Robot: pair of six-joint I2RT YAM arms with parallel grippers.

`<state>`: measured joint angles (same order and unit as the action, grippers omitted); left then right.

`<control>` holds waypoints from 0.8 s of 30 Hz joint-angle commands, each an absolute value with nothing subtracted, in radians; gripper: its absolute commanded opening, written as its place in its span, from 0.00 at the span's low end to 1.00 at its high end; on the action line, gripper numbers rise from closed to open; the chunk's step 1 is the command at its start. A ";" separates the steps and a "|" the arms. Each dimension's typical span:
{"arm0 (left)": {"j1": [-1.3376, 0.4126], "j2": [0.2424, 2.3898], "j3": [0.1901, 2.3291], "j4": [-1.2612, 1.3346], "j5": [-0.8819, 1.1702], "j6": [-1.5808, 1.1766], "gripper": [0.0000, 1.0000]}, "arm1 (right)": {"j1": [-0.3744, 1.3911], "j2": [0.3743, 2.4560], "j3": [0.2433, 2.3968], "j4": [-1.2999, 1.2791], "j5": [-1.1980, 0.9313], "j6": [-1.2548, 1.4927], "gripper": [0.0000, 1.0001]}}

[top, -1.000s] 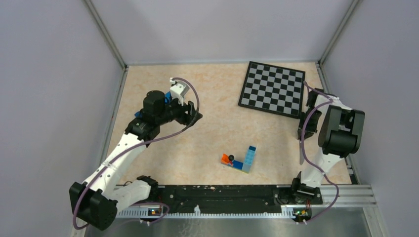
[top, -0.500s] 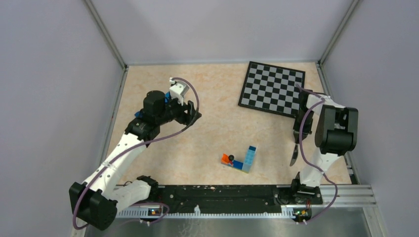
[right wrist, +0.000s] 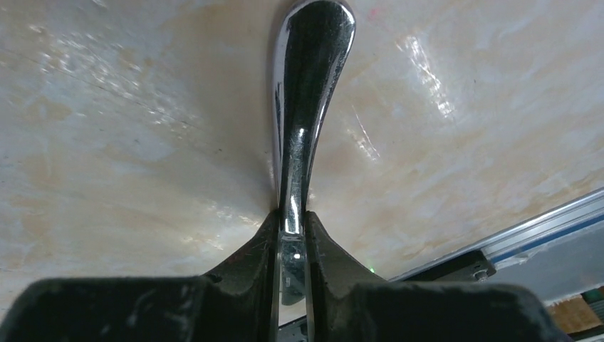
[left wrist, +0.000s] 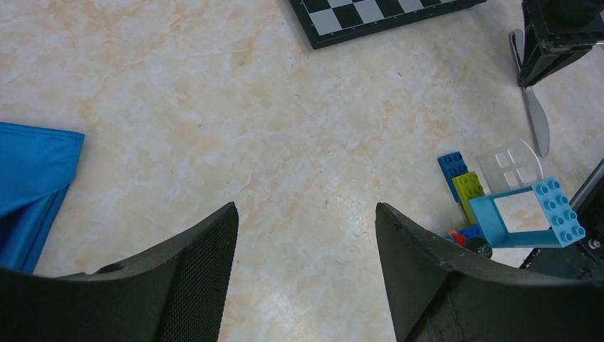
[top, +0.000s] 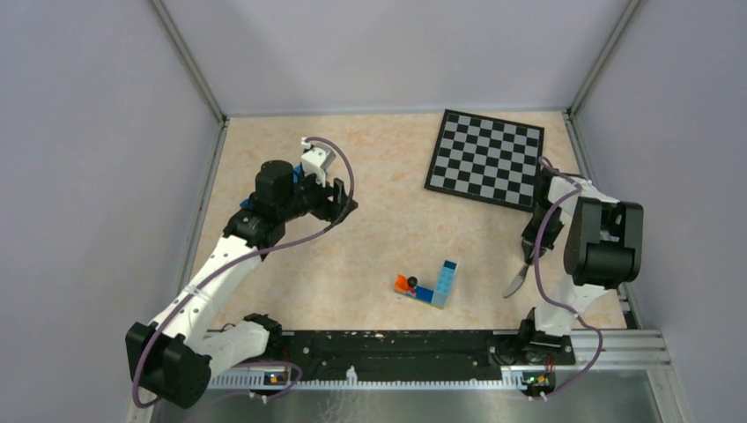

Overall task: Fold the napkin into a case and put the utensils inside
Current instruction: Pick up the knife from the corner of the board.

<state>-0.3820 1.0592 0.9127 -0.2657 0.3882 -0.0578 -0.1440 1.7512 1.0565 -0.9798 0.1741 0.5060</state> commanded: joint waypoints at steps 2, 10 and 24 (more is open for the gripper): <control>-0.368 1.069 0.926 -0.228 0.421 -0.071 0.75 | -0.137 1.641 1.047 -1.007 0.221 0.549 0.00; -0.323 1.088 0.901 -0.175 0.512 -0.108 0.76 | -0.137 1.533 1.076 -1.002 0.218 0.569 0.00; -0.317 1.384 0.817 0.324 0.903 -0.603 0.87 | -0.137 1.424 1.154 -0.878 0.155 0.710 0.00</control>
